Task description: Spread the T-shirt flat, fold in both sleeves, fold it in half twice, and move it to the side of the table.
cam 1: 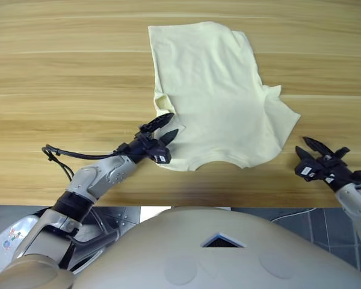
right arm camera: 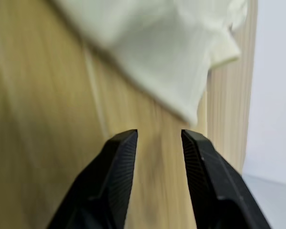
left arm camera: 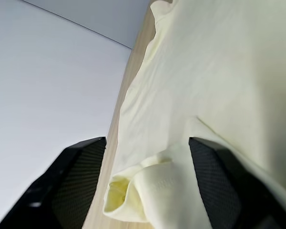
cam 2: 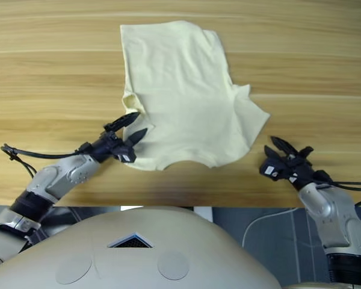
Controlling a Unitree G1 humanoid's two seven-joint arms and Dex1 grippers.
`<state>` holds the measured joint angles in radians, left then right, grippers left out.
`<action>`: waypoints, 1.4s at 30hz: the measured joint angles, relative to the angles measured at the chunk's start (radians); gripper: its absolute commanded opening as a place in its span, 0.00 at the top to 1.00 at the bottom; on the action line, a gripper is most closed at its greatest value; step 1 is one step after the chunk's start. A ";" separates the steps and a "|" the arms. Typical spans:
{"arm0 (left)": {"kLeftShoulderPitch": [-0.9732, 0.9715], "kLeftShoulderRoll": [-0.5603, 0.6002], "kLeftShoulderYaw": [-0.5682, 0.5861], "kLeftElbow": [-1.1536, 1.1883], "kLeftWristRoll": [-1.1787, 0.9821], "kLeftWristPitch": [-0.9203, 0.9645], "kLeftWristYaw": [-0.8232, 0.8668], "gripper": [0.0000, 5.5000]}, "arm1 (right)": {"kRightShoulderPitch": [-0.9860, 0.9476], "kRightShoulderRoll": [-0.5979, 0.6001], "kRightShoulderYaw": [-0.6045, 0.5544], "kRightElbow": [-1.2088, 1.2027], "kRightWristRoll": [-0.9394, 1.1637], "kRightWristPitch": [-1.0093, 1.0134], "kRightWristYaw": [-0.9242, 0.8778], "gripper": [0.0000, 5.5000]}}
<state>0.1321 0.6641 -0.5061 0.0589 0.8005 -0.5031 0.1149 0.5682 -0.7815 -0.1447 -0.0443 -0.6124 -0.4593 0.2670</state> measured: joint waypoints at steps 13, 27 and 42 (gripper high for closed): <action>0.115 0.021 0.054 -0.137 -0.001 0.023 -0.063 0.40 | -0.281 -0.032 0.156 0.326 -0.026 -0.031 -0.202 0.69; 0.112 0.001 0.098 -0.139 0.024 0.010 -0.058 0.40 | -0.305 -0.083 0.207 0.337 -0.028 -0.049 -0.240 0.94; 0.103 -0.059 0.194 -0.185 0.019 0.005 0.034 0.40 | -0.336 -0.115 0.243 0.379 -0.006 -0.095 -0.269 1.00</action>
<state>0.2356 0.6053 -0.3124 -0.1265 0.8196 -0.4976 0.1488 0.2324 -0.8969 0.0988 0.3343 -0.6186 -0.5548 -0.0017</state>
